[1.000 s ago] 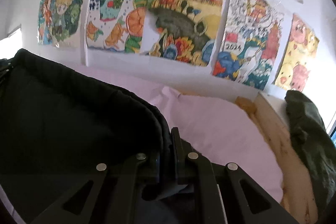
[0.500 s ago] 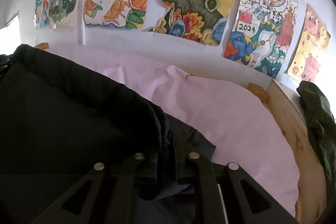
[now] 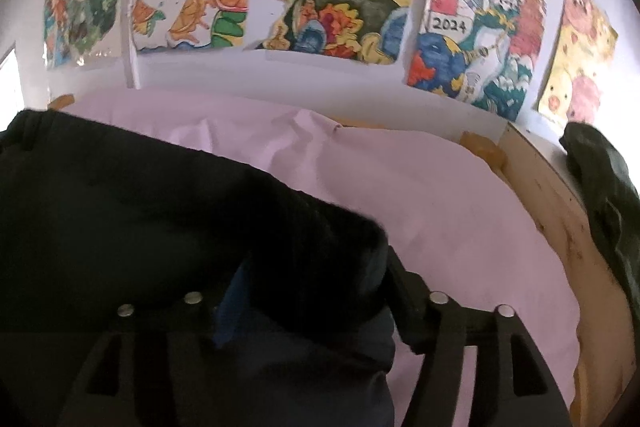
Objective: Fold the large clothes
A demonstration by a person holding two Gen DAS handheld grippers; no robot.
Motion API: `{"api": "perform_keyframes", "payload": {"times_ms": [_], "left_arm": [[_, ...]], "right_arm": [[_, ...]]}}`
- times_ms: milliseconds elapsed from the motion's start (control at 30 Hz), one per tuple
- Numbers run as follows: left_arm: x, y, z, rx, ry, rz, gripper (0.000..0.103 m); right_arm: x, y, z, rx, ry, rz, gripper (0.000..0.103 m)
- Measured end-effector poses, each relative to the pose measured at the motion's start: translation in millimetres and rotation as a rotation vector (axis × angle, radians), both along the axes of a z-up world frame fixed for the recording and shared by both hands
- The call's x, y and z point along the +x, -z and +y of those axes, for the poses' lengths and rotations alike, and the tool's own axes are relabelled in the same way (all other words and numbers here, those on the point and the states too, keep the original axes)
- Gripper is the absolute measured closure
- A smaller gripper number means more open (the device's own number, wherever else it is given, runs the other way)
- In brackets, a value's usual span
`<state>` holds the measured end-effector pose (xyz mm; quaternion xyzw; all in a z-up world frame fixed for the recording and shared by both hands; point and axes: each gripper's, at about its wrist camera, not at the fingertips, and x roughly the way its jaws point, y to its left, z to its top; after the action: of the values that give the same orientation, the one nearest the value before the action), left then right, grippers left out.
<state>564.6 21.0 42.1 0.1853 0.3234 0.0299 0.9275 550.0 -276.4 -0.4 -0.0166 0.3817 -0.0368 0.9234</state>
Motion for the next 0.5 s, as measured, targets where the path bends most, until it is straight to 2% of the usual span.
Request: {"api": "perform_keyframes", "payload": {"times_ms": [33, 67, 133, 200, 300, 367, 500], "left_arm": [[-3.3, -3.1, 2.3, -0.007, -0.012, -0.020, 0.056], [-5.8, -5.8, 3.7, -0.017, -0.015, -0.036, 0.048], [-14.7, -13.8, 7.7, -0.046, -0.022, -0.085, 0.026], [-26.0, -22.5, 11.2, -0.069, -0.031, -0.129, 0.015], [-45.0, -32.9, 12.5, -0.108, -0.007, -0.164, 0.014], [-58.4, -37.7, 9.5, -0.145, 0.034, -0.158, 0.014], [-88.4, -36.1, -4.0, -0.245, 0.183, -0.099, 0.014]], "right_arm": [[-1.4, -1.6, -0.8, 0.000, 0.003, -0.009, 0.031], [-3.3, -3.6, -1.1, -0.001, 0.006, -0.021, 0.026], [-7.8, -9.3, -0.1, -0.002, 0.005, -0.050, 0.022], [-14.4, -16.1, 1.8, 0.000, -0.005, -0.084, 0.017], [-28.1, -28.6, 7.3, -0.002, -0.026, -0.143, 0.011], [-37.4, -35.9, 12.6, 0.006, -0.036, -0.162, 0.009], [-68.9, -40.8, 34.1, 0.119, -0.176, -0.179, 0.002]]}}
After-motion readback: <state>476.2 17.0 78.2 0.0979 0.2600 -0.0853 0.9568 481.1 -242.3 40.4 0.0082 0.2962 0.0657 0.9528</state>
